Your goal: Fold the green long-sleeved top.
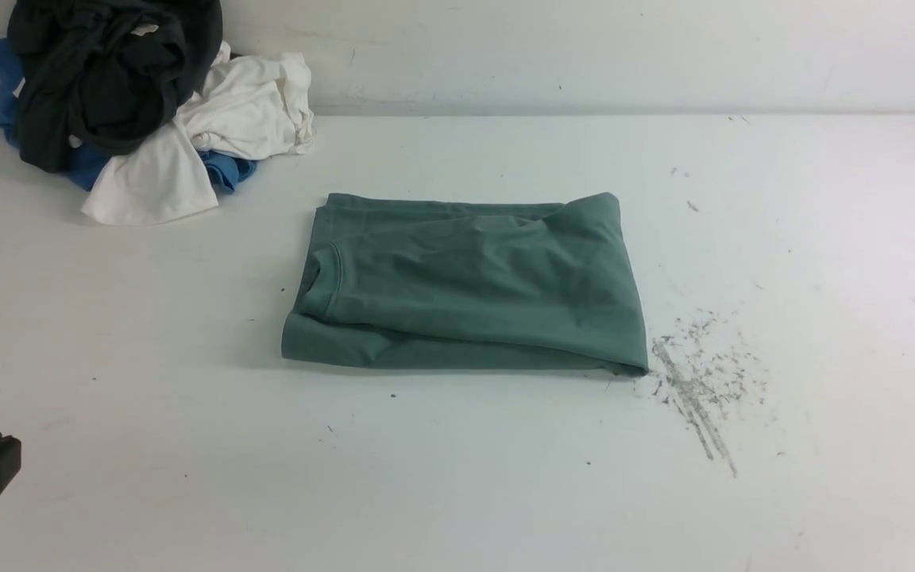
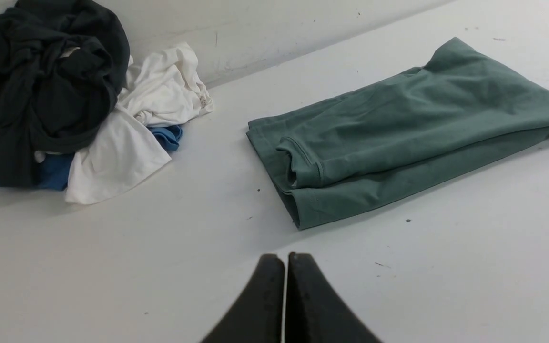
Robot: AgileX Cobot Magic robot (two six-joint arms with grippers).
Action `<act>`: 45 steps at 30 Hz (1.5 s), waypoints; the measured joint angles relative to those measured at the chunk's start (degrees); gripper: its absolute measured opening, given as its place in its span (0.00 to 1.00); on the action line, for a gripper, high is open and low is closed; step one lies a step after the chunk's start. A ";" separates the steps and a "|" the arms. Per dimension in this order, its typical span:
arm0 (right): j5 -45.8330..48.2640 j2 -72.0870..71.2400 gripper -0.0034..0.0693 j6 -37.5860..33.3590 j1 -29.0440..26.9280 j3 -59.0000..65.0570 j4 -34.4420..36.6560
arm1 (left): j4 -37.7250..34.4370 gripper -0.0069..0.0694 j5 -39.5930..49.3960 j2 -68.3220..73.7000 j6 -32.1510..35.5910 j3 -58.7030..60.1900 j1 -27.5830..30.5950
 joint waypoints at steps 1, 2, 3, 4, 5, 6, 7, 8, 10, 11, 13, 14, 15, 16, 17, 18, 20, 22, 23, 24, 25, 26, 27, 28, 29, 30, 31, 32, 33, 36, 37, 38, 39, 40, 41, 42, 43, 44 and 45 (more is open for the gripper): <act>0.02 0.00 0.03 -0.07 0.00 0.00 0.00 | 0.00 0.08 0.00 0.00 0.00 0.00 0.00; 0.02 0.00 0.03 -0.07 0.00 0.00 0.00 | 0.00 0.08 0.00 0.00 0.00 0.00 0.00; 0.02 0.00 0.03 -0.07 0.00 0.00 0.00 | 0.00 0.08 0.00 0.00 0.00 0.00 0.00; 0.02 0.00 0.03 -0.12 0.00 0.00 0.00 | 0.00 0.08 0.00 0.00 0.00 0.00 0.00; 0.02 0.00 0.03 -0.12 0.00 0.00 0.00 | 0.00 0.08 0.00 0.00 0.00 0.00 0.00; 0.02 0.00 0.03 -0.12 0.00 0.00 0.00 | 0.00 0.08 0.00 0.00 0.00 0.00 0.00; 0.02 0.00 0.03 -0.12 0.00 0.00 0.00 | 0.00 0.08 0.00 0.00 0.00 0.00 0.00; 0.02 0.00 0.03 -0.12 0.00 0.00 0.00 | 0.00 0.08 0.00 0.00 0.00 0.00 0.00; 0.06 0.00 0.03 -0.12 0.00 0.00 0.00 | 0.00 0.08 0.00 0.00 0.00 0.00 0.00; 0.06 0.00 0.03 -0.12 0.00 0.00 0.00 | 0.00 0.08 0.00 0.00 0.00 0.00 0.00; 0.06 0.00 0.03 -0.12 0.00 0.00 -0.05 | 0.00 0.08 0.00 -0.08 0.00 0.07 0.00; 0.12 0.00 0.03 -0.12 0.00 0.00 -0.06 | 0.00 0.08 -0.16 -0.73 0.00 0.50 0.00; 0.12 0.00 0.03 -0.12 0.00 0.00 -0.06 | 0.00 0.08 -0.04 -1.64 0.00 0.96 0.00; 0.12 0.00 0.03 -0.12 0.00 0.00 -0.06 | 0.00 0.08 -0.05 -2.04 0.00 1.14 0.00; 0.12 0.00 0.03 -0.12 0.00 -0.01 -0.06 | -0.14 0.08 0.04 -3.43 0.00 1.72 0.00; 0.12 0.00 0.03 -0.12 0.00 -0.01 -0.06 | -0.19 0.08 0.09 -4.44 0.00 2.10 0.00; 0.12 0.00 0.03 -0.12 0.00 -0.01 -0.06 | -0.19 0.08 0.09 -5.63 0.00 2.65 0.00; 0.12 0.00 0.03 -0.12 0.00 -0.01 -0.06 | 0.37 0.08 -0.12 -6.98 -0.07 3.51 0.00; 0.12 0.00 0.03 -0.12 0.00 -0.01 -0.06 | 1.44 0.08 -1.01 -8.34 -0.93 4.64 0.00; 0.12 0.00 0.03 -0.12 0.00 -0.01 -0.06 | 1.82 0.08 -1.43 -8.87 -1.43 5.13 0.00; 0.16 0.00 0.03 -0.12 0.00 -0.01 -0.06 | 3.37 0.08 -3.24 -11.40 -4.37 7.29 0.00; 0.16 0.00 0.03 -0.12 0.00 -0.01 -0.06 | 4.60 0.08 -4.92 -13.06 -7.41 8.91 0.00; 0.16 0.00 0.03 -0.12 0.00 -0.01 -0.06 | 6.09 0.08 -6.23 -14.21 -9.72 10.69 0.08; 0.16 0.00 0.03 -0.12 0.00 -0.01 -0.06 | 7.58 0.08 -7.14 -14.64 -12.12 12.19 0.21; 0.16 0.00 0.03 -0.12 0.00 -0.01 -0.06 | 9.26 0.08 -8.32 -14.95 -15.07 13.66 0.48; 0.18 0.00 0.03 -0.12 0.00 -0.06 -0.06 | 11.76 0.08 -9.15 -15.01 -18.00 15.93 1.15; 0.18 0.00 0.03 -0.12 0.00 -0.06 -0.06 | 13.08 0.08 -9.41 -15.01 -20.78 17.45 1.66; 0.18 0.00 0.03 -0.12 0.00 -0.06 -0.06 | 14.11 0.08 -9.28 -15.01 -22.89 18.95 2.26; 0.18 0.00 0.03 -0.12 0.00 -0.06 -0.06 | 14.95 0.08 -8.68 -15.01 -25.10 19.86 2.75; 0.18 0.00 0.03 -0.12 0.00 -0.06 -0.06 | 15.62 0.08 -4.04 -15.01 -27.21 20.28 3.57; 0.18 0.00 0.03 -0.12 0.00 -0.06 -0.06 | 15.62 0.08 -3.89 -15.01 -27.21 20.28 3.57; 0.18 0.00 0.03 -0.12 0.00 -0.06 -0.06 | 15.62 0.08 -3.52 -15.01 -27.26 20.22 3.63; 0.23 0.00 0.03 -0.12 0.00 -0.06 -0.06 | 15.62 0.08 -3.06 -15.01 -27.07 20.10 3.63; 0.23 0.00 0.03 -0.12 0.00 -0.06 -0.06 | 15.62 0.08 -2.91 -15.01 -26.91 20.10 3.63; 0.23 0.00 0.03 -0.12 0.00 -0.06 -0.06 | 15.62 0.08 -2.91 -15.01 -26.91 20.10 3.63; 0.23 0.00 0.03 -0.12 0.00 -0.06 -0.06 | 15.62 0.08 -2.91 -15.01 -26.91 20.10 3.63; 0.23 0.00 0.03 -0.12 0.00 -0.06 -0.06 | 15.62 0.08 -2.91 -15.01 -26.76 20.10 3.63; 0.23 0.00 0.03 -0.12 0.00 -0.06 -0.06 | 15.62 0.08 -2.96 -15.01 -26.49 20.10 3.63; 0.23 0.00 0.03 -0.12 0.00 -0.06 -0.06 | 15.62 0.08 -3.00 -15.01 -26.41 20.10 3.63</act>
